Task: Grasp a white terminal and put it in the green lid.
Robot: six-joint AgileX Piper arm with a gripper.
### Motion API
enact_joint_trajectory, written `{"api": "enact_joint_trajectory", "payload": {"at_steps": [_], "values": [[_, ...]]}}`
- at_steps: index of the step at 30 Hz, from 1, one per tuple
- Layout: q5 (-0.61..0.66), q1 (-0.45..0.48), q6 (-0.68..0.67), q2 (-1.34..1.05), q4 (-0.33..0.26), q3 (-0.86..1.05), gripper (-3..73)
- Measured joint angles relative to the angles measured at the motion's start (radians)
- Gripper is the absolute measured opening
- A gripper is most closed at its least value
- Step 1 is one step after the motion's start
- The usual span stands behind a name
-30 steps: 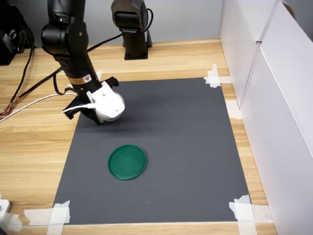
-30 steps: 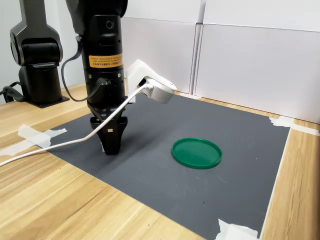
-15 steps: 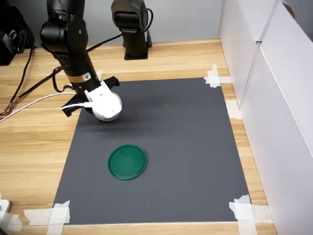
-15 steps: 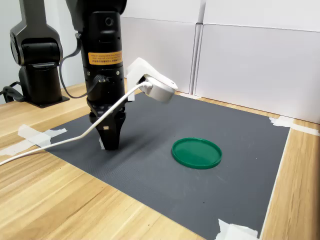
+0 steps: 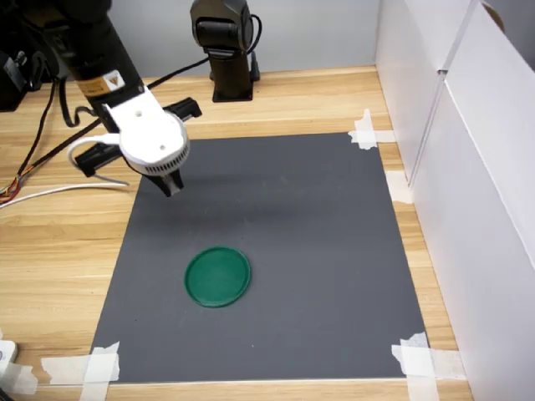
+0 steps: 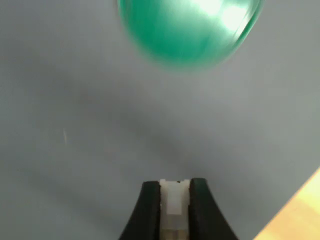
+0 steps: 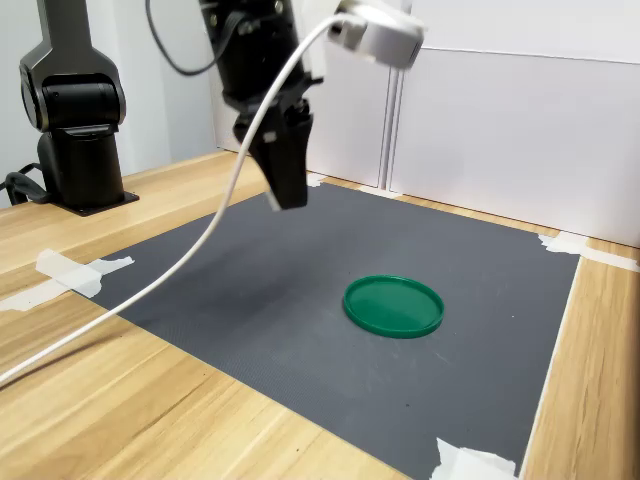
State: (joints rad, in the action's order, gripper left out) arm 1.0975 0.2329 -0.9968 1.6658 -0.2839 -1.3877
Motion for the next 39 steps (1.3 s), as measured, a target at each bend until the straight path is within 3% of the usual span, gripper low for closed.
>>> {"api": "enact_joint_trajectory", "payload": {"at_steps": [3,9,18,28,34,39], "values": [[0.013,-0.014,0.014,0.015,-0.008,-0.083,9.2],[0.022,-0.106,0.082,0.107,0.070,-0.196,9.2],[0.038,-0.207,0.118,0.254,0.117,-0.264,9.2],[0.002,-0.242,0.194,0.365,0.270,-0.270,9.2],[-0.019,-0.242,0.167,0.386,0.276,-0.270,9.6],[-0.024,-0.242,0.150,0.386,0.264,-0.270,18.6]]}}
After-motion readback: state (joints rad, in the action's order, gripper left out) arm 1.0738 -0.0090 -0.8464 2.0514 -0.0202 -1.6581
